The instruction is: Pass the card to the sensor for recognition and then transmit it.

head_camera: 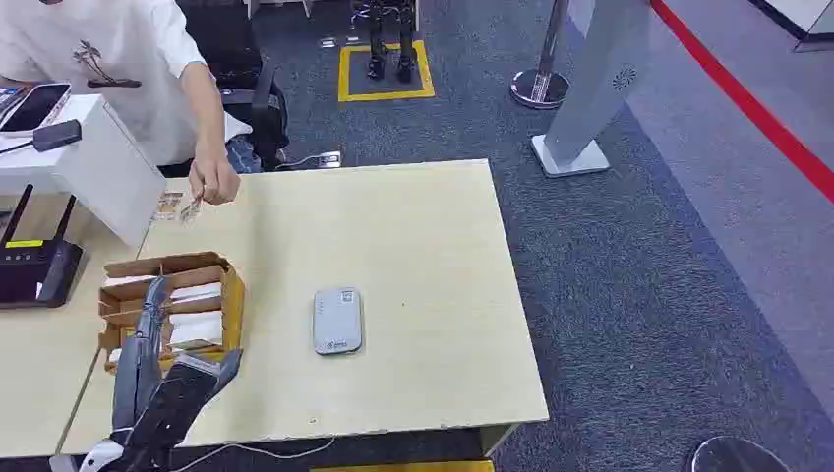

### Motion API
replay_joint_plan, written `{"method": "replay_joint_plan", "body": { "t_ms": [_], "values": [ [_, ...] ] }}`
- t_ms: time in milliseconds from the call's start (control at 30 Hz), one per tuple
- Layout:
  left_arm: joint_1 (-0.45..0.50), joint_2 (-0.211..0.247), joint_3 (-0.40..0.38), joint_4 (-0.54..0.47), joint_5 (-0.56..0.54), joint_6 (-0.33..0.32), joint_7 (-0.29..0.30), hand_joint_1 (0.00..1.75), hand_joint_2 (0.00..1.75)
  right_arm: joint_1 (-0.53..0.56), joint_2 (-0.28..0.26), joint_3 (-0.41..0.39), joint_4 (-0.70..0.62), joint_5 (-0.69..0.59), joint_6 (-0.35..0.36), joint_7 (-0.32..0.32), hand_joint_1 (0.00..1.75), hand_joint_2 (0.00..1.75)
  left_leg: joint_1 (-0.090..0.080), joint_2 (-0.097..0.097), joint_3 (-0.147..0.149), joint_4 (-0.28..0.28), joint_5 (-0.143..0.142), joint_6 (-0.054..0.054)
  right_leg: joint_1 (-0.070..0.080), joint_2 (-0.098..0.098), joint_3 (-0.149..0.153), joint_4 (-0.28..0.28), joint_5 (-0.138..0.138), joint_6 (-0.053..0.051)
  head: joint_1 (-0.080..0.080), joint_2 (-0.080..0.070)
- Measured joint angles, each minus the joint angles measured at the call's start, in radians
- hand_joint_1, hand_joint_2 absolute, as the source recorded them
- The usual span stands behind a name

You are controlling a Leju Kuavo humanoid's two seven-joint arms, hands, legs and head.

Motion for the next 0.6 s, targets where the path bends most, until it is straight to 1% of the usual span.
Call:
{"method": "replay_joint_plan", "body": {
  "t_ms": [400, 467, 500, 600],
  "values": [
    [-0.009, 0.000, 0.000, -0.006, -0.009, 0.008, -0.001, 0.00, 1.75, 0.000, 0.000, 0.000, 0.000, 0.000, 0.000, 0.000, 0.00, 1.75, 0.000, 0.000, 0.000, 0.000, 0.000, 0.000, 0.000, 0.000, 0.000, 0.000, 0.000, 0.000, 0.000, 0.000],
    [-0.010, 0.001, 0.000, -0.007, -0.030, 0.013, 0.007, 0.00, 1.75, 0.000, 0.000, 0.000, 0.000, 0.000, 0.000, 0.000, 0.00, 1.75, 0.000, 0.000, 0.000, 0.000, 0.000, 0.000, 0.000, 0.000, 0.000, 0.000, 0.000, 0.000, 0.000, 0.000],
    [-0.013, 0.003, 0.000, -0.007, -0.084, 0.024, 0.031, 0.00, 1.75, 0.000, 0.000, 0.000, 0.000, 0.000, 0.000, 0.000, 0.00, 1.75, 0.000, 0.000, 0.000, 0.000, 0.000, 0.000, 0.000, 0.000, 0.000, 0.000, 0.000, 0.000, 0.000, 0.000],
    [-0.043, 0.049, -0.001, -0.011, -0.299, 0.028, 0.123, 0.00, 1.75, -0.001, 0.000, 0.000, 0.000, 0.000, 0.001, -0.004, 0.00, 1.75, 0.000, 0.000, 0.000, 0.000, 0.000, 0.000, 0.000, 0.000, -0.001, 0.000, 0.000, 0.000, 0.000, 0.000]
  ]
}}
